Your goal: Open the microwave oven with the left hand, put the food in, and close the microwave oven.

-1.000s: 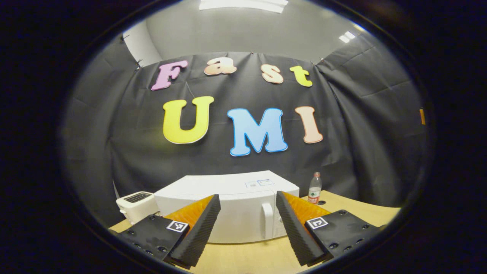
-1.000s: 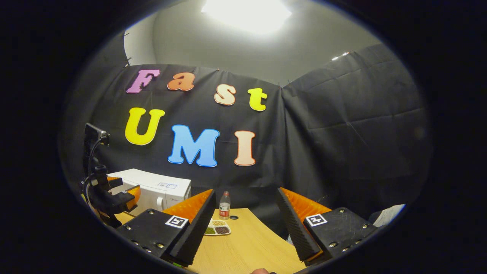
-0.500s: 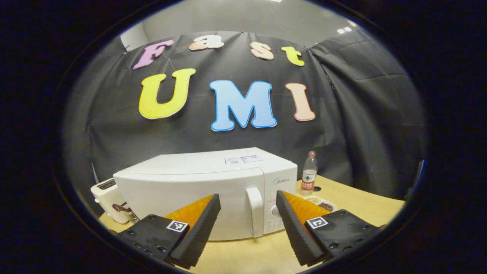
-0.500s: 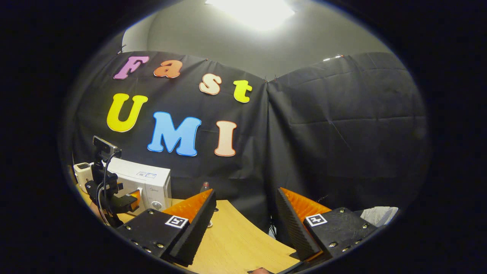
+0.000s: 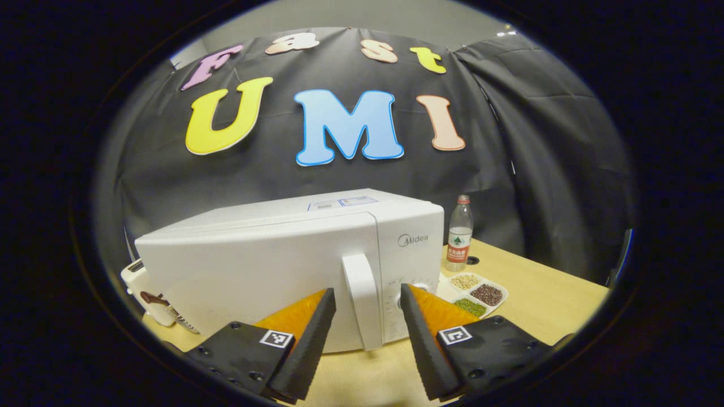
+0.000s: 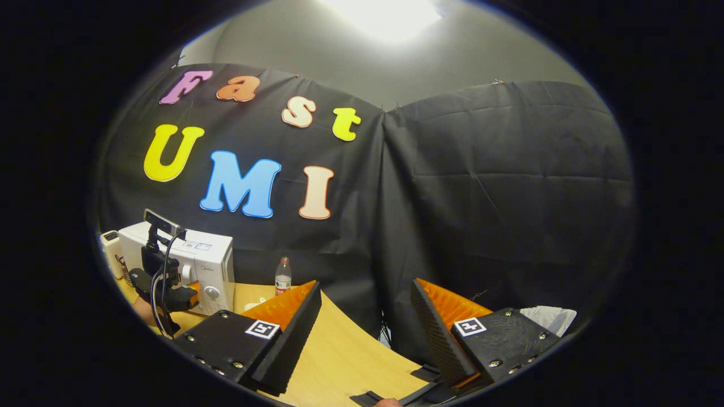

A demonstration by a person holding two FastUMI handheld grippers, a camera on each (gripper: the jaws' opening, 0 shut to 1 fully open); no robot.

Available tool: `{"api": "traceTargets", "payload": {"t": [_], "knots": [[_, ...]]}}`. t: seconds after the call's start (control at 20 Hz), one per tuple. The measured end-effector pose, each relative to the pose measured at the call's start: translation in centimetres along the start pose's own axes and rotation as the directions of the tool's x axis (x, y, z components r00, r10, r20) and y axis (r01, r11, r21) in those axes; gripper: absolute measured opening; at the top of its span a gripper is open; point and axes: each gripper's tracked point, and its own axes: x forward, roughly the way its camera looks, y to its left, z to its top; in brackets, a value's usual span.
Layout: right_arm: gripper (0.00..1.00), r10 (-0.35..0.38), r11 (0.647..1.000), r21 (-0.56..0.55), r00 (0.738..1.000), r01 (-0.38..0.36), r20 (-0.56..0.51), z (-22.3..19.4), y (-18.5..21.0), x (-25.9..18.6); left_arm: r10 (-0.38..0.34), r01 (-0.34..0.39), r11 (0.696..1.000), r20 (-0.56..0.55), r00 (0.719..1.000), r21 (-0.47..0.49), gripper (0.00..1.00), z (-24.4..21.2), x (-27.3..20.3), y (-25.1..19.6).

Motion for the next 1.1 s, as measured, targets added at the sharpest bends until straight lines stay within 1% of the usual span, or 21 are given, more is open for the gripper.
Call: {"api": "traceTargets", "payload": {"t": [0.05, 0.25, 0.3, 0.35, 0.4, 0.45, 0.5, 0.55, 0.6, 0.65, 0.75, 0.85, 0.9, 0.95, 1.0, 1.05, 1.1], "knots": [[0.96, -0.003, 1.0, -0.001, 1.0, 0.003, -0.004, -0.1, -0.1, 0.0, 0.004, -0.004, 1.0, -0.004, 1.0, -0.003, 0.72, -0.2, 0.2, 0.0], [0.96, -0.013, 1.0, -0.001, 1.0, 0.013, -0.01, -0.2, -0.5, -0.2, 0.011, -0.011, 1.0, -0.028, 1.0, 0.008, 0.55, -1.1, 0.9, -0.1], [0.92, -0.015, 1.0, -0.003, 1.0, 0.015, -0.01, -0.2, -0.5, -0.2, 0.016, -0.016, 1.0, -0.032, 0.999, 0.014, 0.51, -1.2, 1.0, 0.0], [0.92, -0.016, 1.0, -0.005, 1.0, 0.016, -0.01, -0.2, -0.6, -0.2, 0.028, -0.027, 0.999, -0.031, 0.999, 0.019, 0.41, -1.2, 1.1, 0.2], [0.92, -0.016, 1.0, -0.007, 1.0, 0.016, -0.011, -0.3, -0.6, -0.2, 0.028, -0.027, 1.0, -0.03, 0.999, 0.014, 0.42, -1.2, 1.4, 0.3], [0.92, -0.016, 1.0, -0.008, 1.0, 0.016, -0.011, -0.2, -0.6, -0.3, 0.026, -0.026, 1.0, -0.028, 0.999, 0.008, 0.39, -1.2, 1.2, 0.3], [0.96, -0.016, 1.0, -0.009, 1.0, 0.016, -0.012, -0.3, -0.6, -0.3, 0.02, -0.02, 1.0, -0.03, 0.999, 0.005, 0.39, -1.2, 1.1, 0.2], [0.92, -0.015, 1.0, -0.007, 1.0, 0.015, -0.017, -0.5, -0.6, -0.3, 0.01, -0.01, 1.0, -0.03, 0.999, 0.001, 0.31, -1.2, 1.1, 0.2], [0.96, -0.014, 1.0, -0.004, 1.0, 0.014, -0.021, -0.5, -0.4, -0.3, 0.0, 0.0, 1.0, -0.032, 0.999, -0.01, 0.35, -1.2, 1.1, 0.1], [0.96, -0.013, 1.0, -0.002, 1.0, 0.013, -0.023, -0.6, -0.4, -0.3, -0.004, 0.004, 1.0, -0.03, 1.0, -0.017, 0.29, -1.3, 1.0, 0.1], [0.96, -0.005, 1.0, -0.002, 1.0, 0.005, -0.024, -0.6, -0.2, -0.7, 0.007, -0.007, 1.0, -0.034, 0.999, -0.006, 0.24, -1.3, 1.0, 0.2], [0.96, 0.004, 1.0, -0.01, 1.0, -0.004, -0.014, -0.5, -0.1, -1.0, 0.007, -0.007, 1.0, -0.037, 0.999, -0.011, 0.12, -1.1, 0.9, 0.2], [0.96, 0.013, 1.0, -0.015, 1.0, -0.013, -0.011, -0.3, 0.0, -1.2, 0.001, -0.002, 1.0, -0.043, 0.999, -0.017, 0.14, -1.2, 1.0, 0.1], [0.96, 0.025, 1.0, -0.019, 1.0, -0.025, -0.008, -0.2, 0.2, -1.3, -0.004, 0.003, 1.0, -0.053, 0.999, -0.028, 0.12, -1.2, 0.9, 0.2], [0.96, 0.042, 0.999, -0.017, 0.999, -0.042, -0.004, -0.1, 0.4, -1.4, 0.0, -0.003, 0.999, -0.08, 0.997, -0.04, 0.12, -1.6, 0.2, 0.0], [0.92, 0.058, 0.998, -0.008, 0.998, -0.058, 0.007, 0.3, 0.5, -1.6, 0.008, -0.014, 0.998, -0.097, 0.995, -0.056, 0.12, -2.3, -1.1, -0.1], [0.96, 0.073, 0.997, 0.004, 0.997, -0.073, 0.022, 0.7, 0.7, -1.6, 0.015, -0.017, 0.999, -0.055, 0.998, -0.046, 0.12, -1.9, -2.1, 0.0]]}}
